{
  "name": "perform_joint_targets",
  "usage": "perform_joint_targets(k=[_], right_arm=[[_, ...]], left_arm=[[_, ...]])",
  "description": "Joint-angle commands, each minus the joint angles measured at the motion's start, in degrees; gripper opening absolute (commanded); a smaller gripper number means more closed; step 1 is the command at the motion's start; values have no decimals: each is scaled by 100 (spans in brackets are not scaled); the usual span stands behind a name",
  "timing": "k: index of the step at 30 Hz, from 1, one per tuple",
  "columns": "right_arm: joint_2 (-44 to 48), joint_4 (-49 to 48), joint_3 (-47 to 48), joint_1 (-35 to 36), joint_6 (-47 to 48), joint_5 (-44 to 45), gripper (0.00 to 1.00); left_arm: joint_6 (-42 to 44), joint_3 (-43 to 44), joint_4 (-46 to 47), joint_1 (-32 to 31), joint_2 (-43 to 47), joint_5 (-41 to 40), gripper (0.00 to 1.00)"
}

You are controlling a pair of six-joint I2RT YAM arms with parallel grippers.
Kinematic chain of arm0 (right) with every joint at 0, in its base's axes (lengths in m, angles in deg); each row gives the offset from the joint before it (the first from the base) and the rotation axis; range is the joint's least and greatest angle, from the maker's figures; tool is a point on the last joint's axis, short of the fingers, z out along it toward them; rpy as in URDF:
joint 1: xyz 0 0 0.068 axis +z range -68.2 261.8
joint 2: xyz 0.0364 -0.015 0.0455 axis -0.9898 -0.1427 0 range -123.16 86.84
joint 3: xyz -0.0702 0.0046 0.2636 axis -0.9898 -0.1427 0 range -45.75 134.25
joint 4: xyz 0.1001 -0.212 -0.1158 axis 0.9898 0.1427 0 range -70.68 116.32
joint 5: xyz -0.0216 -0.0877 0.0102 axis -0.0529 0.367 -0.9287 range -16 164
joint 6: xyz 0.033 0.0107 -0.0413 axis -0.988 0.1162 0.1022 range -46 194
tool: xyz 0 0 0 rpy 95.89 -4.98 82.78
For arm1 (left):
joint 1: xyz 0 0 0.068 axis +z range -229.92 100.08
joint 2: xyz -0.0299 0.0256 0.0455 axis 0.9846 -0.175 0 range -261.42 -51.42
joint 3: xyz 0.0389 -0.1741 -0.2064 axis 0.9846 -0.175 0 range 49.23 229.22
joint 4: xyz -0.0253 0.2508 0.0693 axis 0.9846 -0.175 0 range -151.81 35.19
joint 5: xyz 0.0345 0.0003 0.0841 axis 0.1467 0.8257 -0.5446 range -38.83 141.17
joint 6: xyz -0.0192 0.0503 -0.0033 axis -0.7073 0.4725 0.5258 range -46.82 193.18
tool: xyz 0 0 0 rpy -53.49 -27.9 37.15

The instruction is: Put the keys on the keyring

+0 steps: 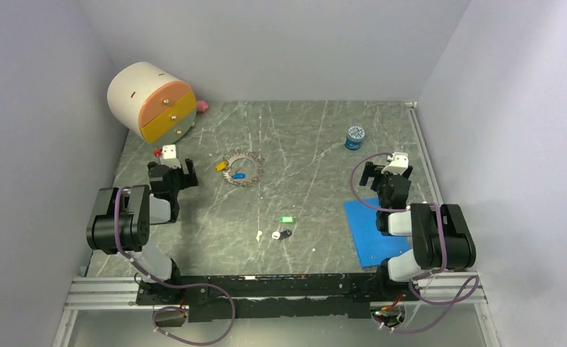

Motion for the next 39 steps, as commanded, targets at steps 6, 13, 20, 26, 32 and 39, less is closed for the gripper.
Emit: perform_joint_targets(k=[6, 13, 20, 26, 32, 39], right_arm=[[-37, -173, 122, 11, 24, -67, 99], [1013, 2285, 1045, 48, -166, 76, 99], [1813, 4268, 2175, 25, -1699, -404, 99], [1962, 5382, 2419, 22, -3223, 453, 99], [1852, 5778, 2643, 14, -3245, 94, 99], [1437, 5448, 2601, 14, -3411, -637, 99]], left_arm=[[196, 22, 162, 11, 108, 196, 94], [-775, 1541, -3941, 3, 1670, 311, 95], [-2126, 1869, -4998, 6, 2759, 1330, 95], [-3350, 2016, -5945, 76, 2981, 1278, 99], [-3240, 2319, -5872, 36, 2430, 2452, 99], [-2762, 3557, -6638, -1062, 983, 2292, 69]])
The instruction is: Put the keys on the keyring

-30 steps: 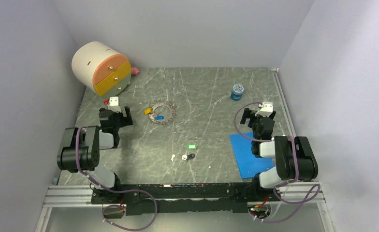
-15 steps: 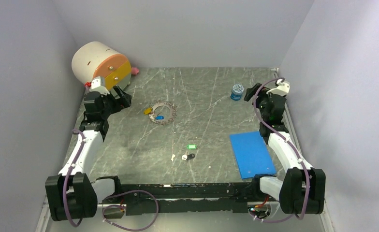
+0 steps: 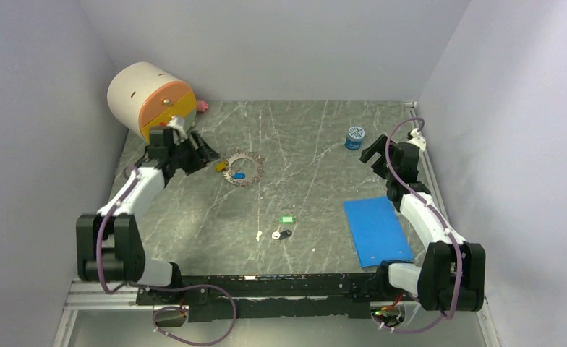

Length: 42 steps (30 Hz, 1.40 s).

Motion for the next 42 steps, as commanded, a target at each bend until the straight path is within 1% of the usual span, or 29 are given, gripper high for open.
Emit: perform_joint_targets(k=[1, 3, 5, 7, 10, 12, 14, 18, 21, 27, 31, 35, 39, 42], right_arm=[[-335, -287, 245, -14, -218, -617, 99], [-545, -305, 344, -15, -212, -794, 99], [-721, -42, 530, -17, -246, -874, 99], [-830, 73, 601, -17, -163, -1075, 99], [-855, -81, 459, -21, -61, -1279, 99], [-837, -95, 389, -25, -71, -1328, 99], [-846, -83, 391, -26, -106, -1519, 99], [-1006, -417, 310, -19, -235, -2067, 99], [-1135, -462, 242, -19, -369, -2295, 99], [-1021, -437, 13, -22, -393, -2612, 99], [-872, -522, -183, -25, -348, -2674, 99], [-969, -903, -324, -21, -445, -3057, 99], [-1105, -1385, -495, -4, -608, -3322, 99], [-1144, -1532, -526, 44, -621, -3407, 99]], left_arm=[[488, 1170, -761, -928, -897, -153, 69], [760, 1752, -1261, -1360, -1400, -660, 70], [1008, 2304, -1744, -1743, -1936, -1248, 71], [1215, 2704, -2023, -2052, -2311, -1813, 73], [1324, 2954, -2026, -2272, -2746, -2154, 74], [1291, 3039, -1966, -2325, -2983, -2182, 75], [1271, 3043, -1773, -2400, -3147, -2092, 77], [1241, 3131, -1498, -2505, -3471, -1855, 80], [1209, 3124, -1335, -2524, -3684, -1704, 81], [1016, 3036, -878, -2615, -3991, -955, 79], [929, 3028, -834, -2808, -4117, -775, 76], [763, 2763, -819, -3058, -3867, -830, 76], [471, 2232, -434, -3304, -3346, -555, 76], [270, 1888, -86, -3466, -2946, -387, 77]])
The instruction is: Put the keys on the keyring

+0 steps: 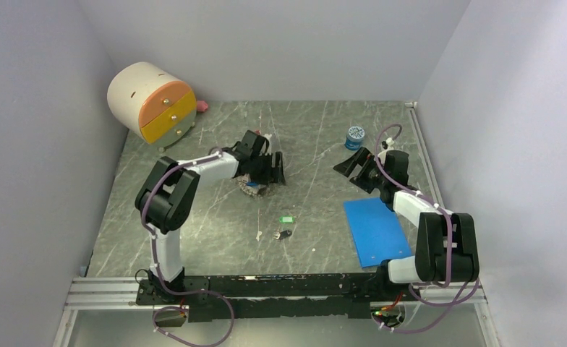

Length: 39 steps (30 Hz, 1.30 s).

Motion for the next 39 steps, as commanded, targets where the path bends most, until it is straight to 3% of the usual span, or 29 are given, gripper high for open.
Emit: perform_joint_targets(k=[1, 9, 19, 23, 31, 39], right_arm=[[-70, -662, -39, 87, -86, -342, 99], [-567, -319, 461, 959, 524, -341, 99], [-1954, -92, 1533, 1772, 590, -291, 96], [-2603, 55, 2116, 1899, 585, -408, 93], [-3380, 458, 3026, 2309, 662, -358, 90], [-3786, 681, 3450, 2525, 674, -471, 86]], left_arm=[[-484, -520, 347, -244, 639, 526, 78], [-626, -729, 705, -53, 1651, 676, 81], [-1489, -2114, 1449, 1965, 2474, 1997, 80], [-1593, -2639, 1625, 2444, 2409, 2299, 78], [-2152, -3442, 2847, 2461, 1949, 2654, 74], [-2042, -3445, 2760, 2027, 1765, 2306, 70]])
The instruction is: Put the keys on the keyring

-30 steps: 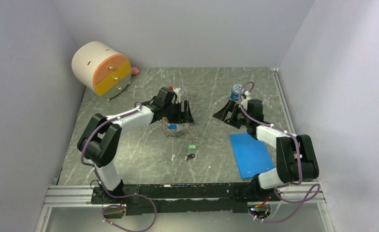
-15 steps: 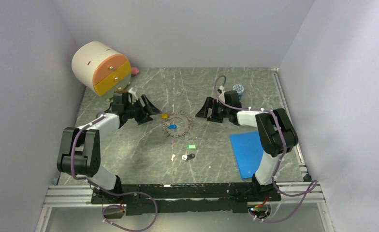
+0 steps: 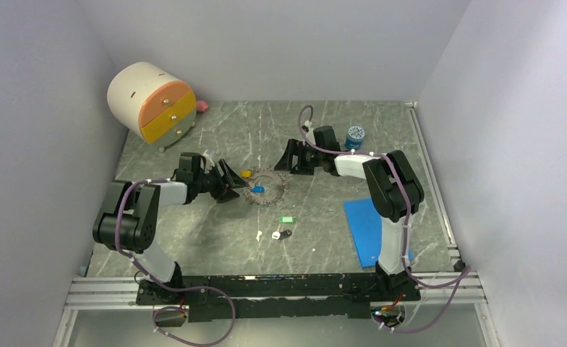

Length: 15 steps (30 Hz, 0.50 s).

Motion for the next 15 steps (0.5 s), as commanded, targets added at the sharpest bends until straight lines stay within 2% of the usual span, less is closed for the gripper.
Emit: perform_joint_targets(k=[1, 15], right_arm=[[-204, 331, 195, 93, 78, -75, 86], [-192, 516, 429, 318, 155, -251, 84]], left_arm=[[41, 69, 190, -384, 3, -158, 70], [150, -131, 347, -1288, 125, -480, 69]])
